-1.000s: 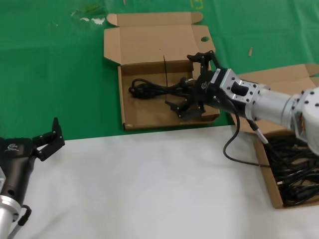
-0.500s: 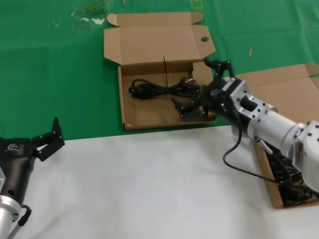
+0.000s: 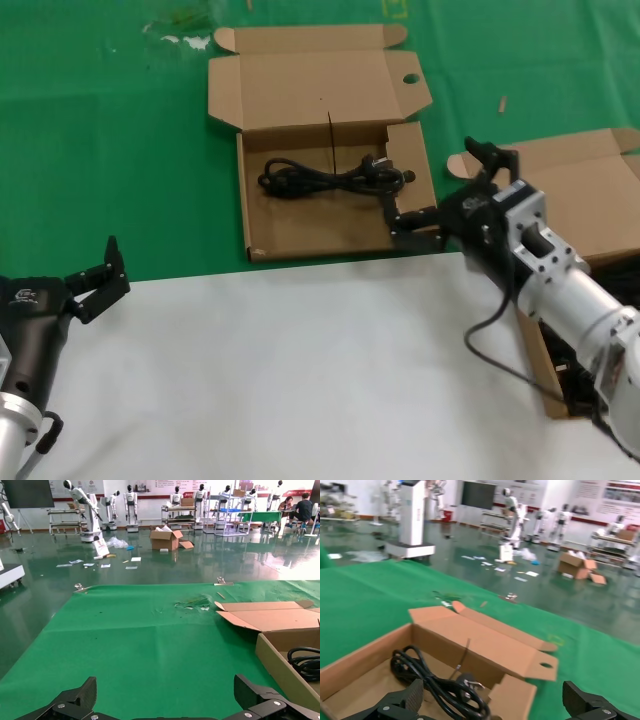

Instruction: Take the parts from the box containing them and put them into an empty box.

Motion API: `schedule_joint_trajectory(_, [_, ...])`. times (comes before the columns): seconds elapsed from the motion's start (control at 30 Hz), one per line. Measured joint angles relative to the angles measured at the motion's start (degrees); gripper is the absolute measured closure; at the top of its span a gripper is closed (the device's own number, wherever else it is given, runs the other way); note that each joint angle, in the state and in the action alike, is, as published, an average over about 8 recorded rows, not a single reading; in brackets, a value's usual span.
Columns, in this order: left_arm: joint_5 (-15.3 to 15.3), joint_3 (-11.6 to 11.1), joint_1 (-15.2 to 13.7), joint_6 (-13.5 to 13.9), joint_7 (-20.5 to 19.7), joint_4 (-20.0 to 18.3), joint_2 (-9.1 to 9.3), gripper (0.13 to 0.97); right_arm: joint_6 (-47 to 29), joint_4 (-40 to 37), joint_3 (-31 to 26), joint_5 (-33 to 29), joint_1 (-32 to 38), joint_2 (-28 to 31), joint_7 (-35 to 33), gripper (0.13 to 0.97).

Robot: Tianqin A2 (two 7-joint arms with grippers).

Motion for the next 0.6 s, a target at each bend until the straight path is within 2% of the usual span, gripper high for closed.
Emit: schedule_joint_trajectory(0.6, [-0.01, 0.0, 0.0, 0.0, -0.01, 0.0, 0.0, 0.132, 13.76, 12.04, 5.63, 4.21, -14.52, -1.18, 5.07, 0.129])
